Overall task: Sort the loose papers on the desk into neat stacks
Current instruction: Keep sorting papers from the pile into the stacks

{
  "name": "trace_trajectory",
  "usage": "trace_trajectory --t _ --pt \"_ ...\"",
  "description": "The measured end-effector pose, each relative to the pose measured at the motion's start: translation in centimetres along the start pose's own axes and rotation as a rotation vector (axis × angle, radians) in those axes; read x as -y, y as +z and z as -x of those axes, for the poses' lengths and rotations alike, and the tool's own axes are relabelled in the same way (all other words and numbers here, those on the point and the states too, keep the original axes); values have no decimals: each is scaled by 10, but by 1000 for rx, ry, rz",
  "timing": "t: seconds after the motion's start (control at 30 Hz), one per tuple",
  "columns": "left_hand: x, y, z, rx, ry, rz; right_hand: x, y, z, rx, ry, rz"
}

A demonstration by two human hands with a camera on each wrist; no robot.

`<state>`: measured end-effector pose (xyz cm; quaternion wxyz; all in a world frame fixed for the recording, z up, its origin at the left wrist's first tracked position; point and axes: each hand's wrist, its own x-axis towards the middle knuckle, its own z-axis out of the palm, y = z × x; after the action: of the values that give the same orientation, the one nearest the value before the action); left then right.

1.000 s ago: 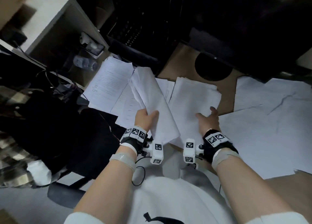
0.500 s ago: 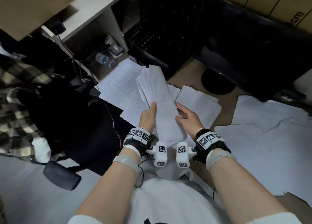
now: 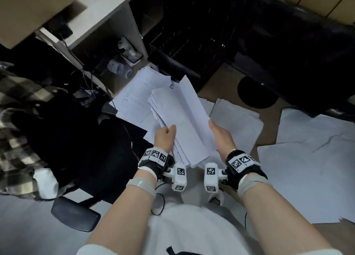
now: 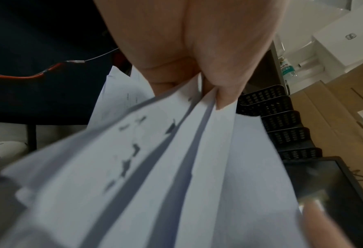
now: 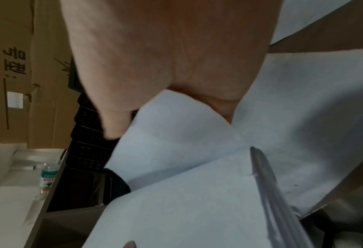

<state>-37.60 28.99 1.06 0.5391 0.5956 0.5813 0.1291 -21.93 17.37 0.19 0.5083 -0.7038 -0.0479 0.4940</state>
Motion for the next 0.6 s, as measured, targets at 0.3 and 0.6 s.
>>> trace_trajectory --t 0.3,0.6 --pt "-8 -38 -44 145 -104 199 20 67 -9 -43 -203 169" --pt "-28 -38 -39 122 -120 356 46 79 -2 -13 -289 205"
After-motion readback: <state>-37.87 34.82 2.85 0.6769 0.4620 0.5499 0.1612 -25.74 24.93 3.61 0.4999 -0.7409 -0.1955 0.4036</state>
